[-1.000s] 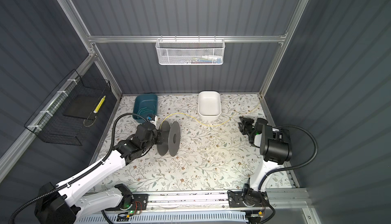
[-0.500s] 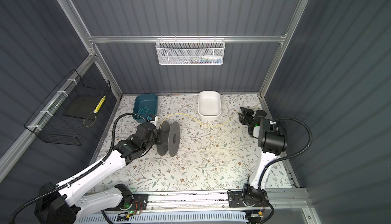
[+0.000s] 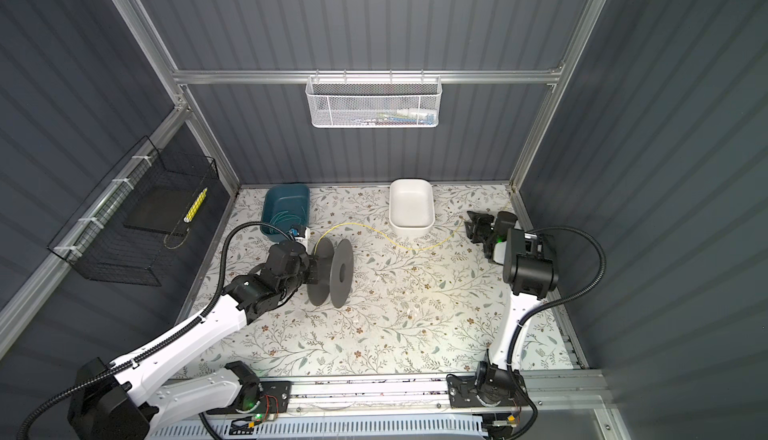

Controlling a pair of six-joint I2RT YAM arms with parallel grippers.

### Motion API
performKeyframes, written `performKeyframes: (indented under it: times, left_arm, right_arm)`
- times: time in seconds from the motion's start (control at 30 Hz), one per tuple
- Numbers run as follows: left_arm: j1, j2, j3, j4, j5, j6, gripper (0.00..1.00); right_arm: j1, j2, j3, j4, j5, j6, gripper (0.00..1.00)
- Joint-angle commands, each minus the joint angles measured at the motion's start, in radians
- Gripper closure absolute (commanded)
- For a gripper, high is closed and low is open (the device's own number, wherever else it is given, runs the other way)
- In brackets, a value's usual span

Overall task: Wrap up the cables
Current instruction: 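Carry the cable end with the right gripper toward the far corner, then raise the spool toward the far wall with the left gripper while right holds cable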

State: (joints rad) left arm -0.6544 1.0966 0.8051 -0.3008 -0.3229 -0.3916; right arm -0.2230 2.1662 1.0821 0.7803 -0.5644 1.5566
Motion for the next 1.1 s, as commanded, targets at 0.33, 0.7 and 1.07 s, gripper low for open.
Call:
performKeyframes:
  times: [0.33,0.7,1.07]
  left_arm:
    - [0.006,-0.056,0.06,-0.007,-0.035,0.02,1.0]
    - [0.006,-0.121,0.23,-0.183,-0.038,0.083,1.0]
    - [0.006,-0.163,0.473,-0.533,0.201,0.236,1.0]
  right_arm:
    - [0.018,0.051,0.031,0.074,0.01,0.069,0.97]
    - [-0.008,-0.17,-0.038,-0.013,0.019,-0.032,1.0]
    - [-0.036,-0.272,0.238,-0.449,0.124,-0.339,1.0]
